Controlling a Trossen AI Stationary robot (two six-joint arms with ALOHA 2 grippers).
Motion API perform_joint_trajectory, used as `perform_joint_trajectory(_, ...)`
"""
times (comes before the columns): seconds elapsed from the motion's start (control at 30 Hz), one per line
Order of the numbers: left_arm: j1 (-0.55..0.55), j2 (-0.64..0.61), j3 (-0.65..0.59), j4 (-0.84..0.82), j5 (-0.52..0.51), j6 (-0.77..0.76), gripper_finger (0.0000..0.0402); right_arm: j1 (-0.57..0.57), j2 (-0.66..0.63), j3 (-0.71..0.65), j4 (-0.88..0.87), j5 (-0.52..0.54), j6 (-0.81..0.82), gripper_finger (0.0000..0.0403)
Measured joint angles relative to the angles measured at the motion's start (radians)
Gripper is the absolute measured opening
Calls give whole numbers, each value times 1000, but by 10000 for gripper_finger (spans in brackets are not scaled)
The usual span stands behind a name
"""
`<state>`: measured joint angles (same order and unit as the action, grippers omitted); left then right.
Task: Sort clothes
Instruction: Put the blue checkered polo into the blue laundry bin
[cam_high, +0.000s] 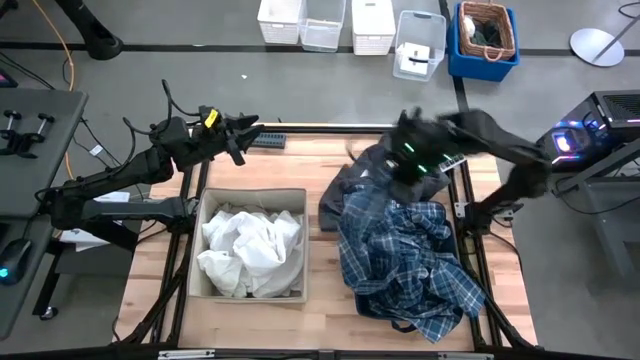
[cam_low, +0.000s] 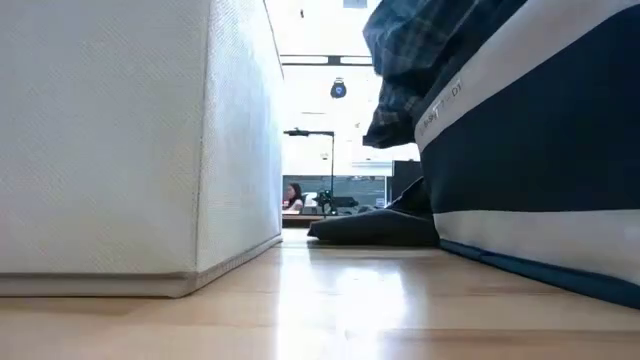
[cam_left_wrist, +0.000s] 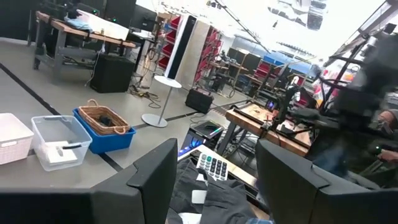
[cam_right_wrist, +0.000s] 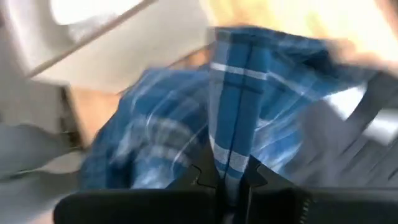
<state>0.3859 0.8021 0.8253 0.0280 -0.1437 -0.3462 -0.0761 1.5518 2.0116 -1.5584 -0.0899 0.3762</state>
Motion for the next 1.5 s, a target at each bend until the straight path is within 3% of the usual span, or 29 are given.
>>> perform_joint_trajectory(0.2, 0, 0, 0, 2, -7, -1, 205, 331, -235, -307, 14, 0, 504, 1)
perform_joint_trajectory(0.3, 0, 0, 0, 2, -20, -1, 205, 504, -296, -513, 135, -1, 749, 1)
perform_joint_trajectory(0.4, 0, 0, 0, 2, -32, -1, 205, 626, -310, -729, 325, -33, 895, 0)
perform_joint_trajectory(0.57, 0, 0, 0, 1, -54, -1, 205, 674, -287, -1071, 763, -77, 1058, 0)
perform_joint_trajectory(0.73, 0, 0, 0, 0, -54, -1, 205, 674, -232, -1316, 1019, -116, 1192, 0)
perform_joint_trajectory(0.87, 0, 0, 0, -6, -54, -1, 205, 673, -167, -1452, 1187, -282, 1221, 0)
perform_joint_trajectory(0.97, 0, 0, 0, -6, -54, 0, 205, 673, -141, -1490, 1265, -382, 1228, 2)
perform_joint_trajectory(1.1, 0, 0, 0, -7, -54, 3, 205, 674, -148, -1463, 1248, -382, 1204, 26)
perform_joint_trajectory(1.3, 0, 0, 0, -8, -54, 18, 205, 672, -178, -1359, 1193, -329, 1099, 110)
perform_joint_trajectory(1.5, 0, 0, 0, -9, -54, 35, 205, 672, -179, -1152, 1035, -371, 934, 199)
